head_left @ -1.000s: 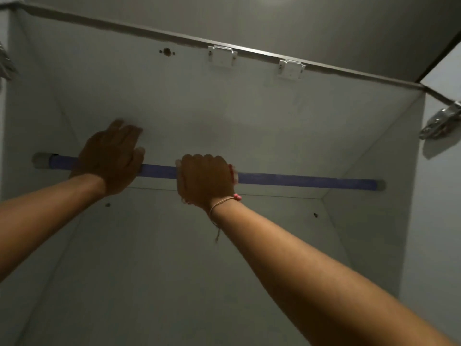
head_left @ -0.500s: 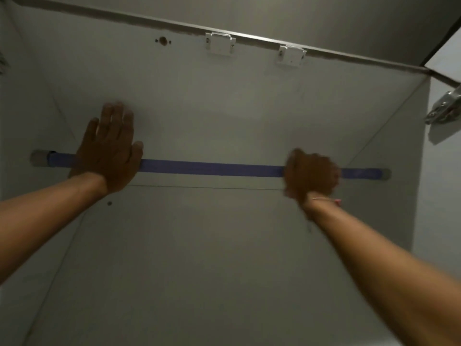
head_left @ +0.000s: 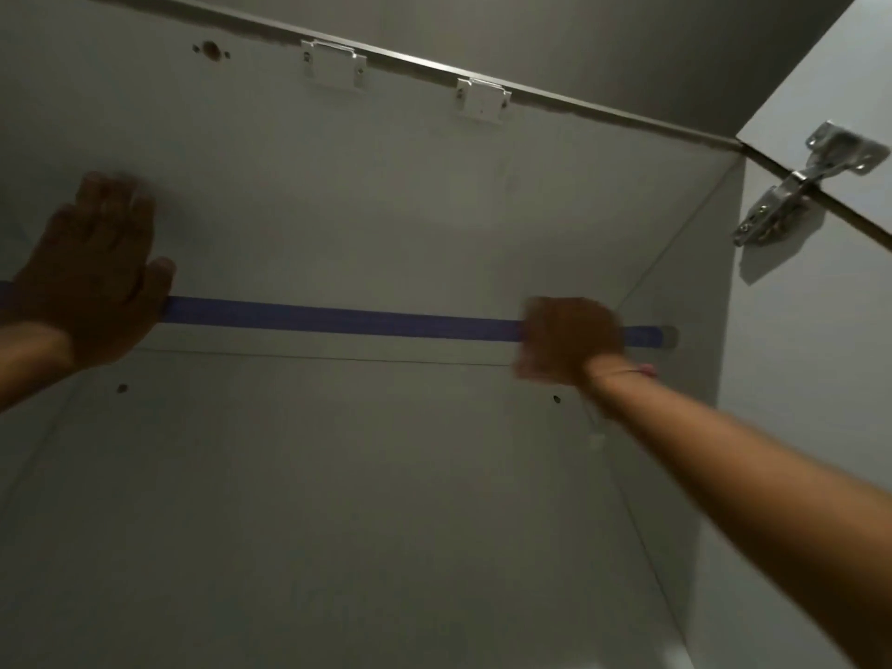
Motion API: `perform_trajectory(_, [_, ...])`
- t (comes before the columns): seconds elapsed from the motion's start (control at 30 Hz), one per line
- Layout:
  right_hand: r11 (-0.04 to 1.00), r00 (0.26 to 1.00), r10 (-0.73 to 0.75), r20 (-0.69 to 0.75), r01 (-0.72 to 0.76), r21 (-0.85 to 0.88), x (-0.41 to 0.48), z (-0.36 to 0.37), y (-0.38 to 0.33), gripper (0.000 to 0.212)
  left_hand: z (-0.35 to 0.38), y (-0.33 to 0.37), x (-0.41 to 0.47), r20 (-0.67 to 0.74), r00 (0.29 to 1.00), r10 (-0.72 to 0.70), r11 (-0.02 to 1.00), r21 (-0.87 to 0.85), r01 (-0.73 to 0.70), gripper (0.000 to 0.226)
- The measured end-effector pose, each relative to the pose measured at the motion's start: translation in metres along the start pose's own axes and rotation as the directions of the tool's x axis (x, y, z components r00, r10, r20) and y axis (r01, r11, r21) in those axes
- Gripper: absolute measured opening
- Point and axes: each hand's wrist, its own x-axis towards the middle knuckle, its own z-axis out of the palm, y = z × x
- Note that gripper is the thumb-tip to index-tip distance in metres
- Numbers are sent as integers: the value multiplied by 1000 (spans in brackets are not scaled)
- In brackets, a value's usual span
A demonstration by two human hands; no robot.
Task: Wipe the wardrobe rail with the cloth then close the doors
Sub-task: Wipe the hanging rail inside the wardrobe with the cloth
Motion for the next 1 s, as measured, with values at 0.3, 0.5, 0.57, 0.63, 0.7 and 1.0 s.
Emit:
perform_trajectory(0.3, [938, 910, 339, -238, -308, 157, 1, 27, 36, 39, -11, 17, -2, -32, 998, -46, 999, -23, 45, 68])
perform_trajectory(0.5, [916, 914, 277, -297, -158, 369, 12, -18, -182, 29, -12, 16, -2, -47, 998, -36, 999, -37, 34, 72])
perform_trajectory(0.57, [878, 912, 206, -355, -12, 479, 15, -32, -238, 29, -12, 13, -2, -43, 999, -24, 999, -44, 22, 72])
perform_trajectory(0.63, [867, 913, 106, -395, 109, 486, 14, -36, -265, 31, -10, 9, -1, -23, 999, -26, 998, -51, 24, 72])
perform_trajectory(0.7, [886, 891, 17, -454, 197, 419, 13, -32, -262, 34, -10, 8, -1, -4, 1000, -10, 999, -39, 10, 72])
perform_trajectory(1.0, [987, 982, 163, -90, -163, 4, -19, 5, 19, 24, -22, 21, -5, -12, 999, -45, 998, -36, 44, 70])
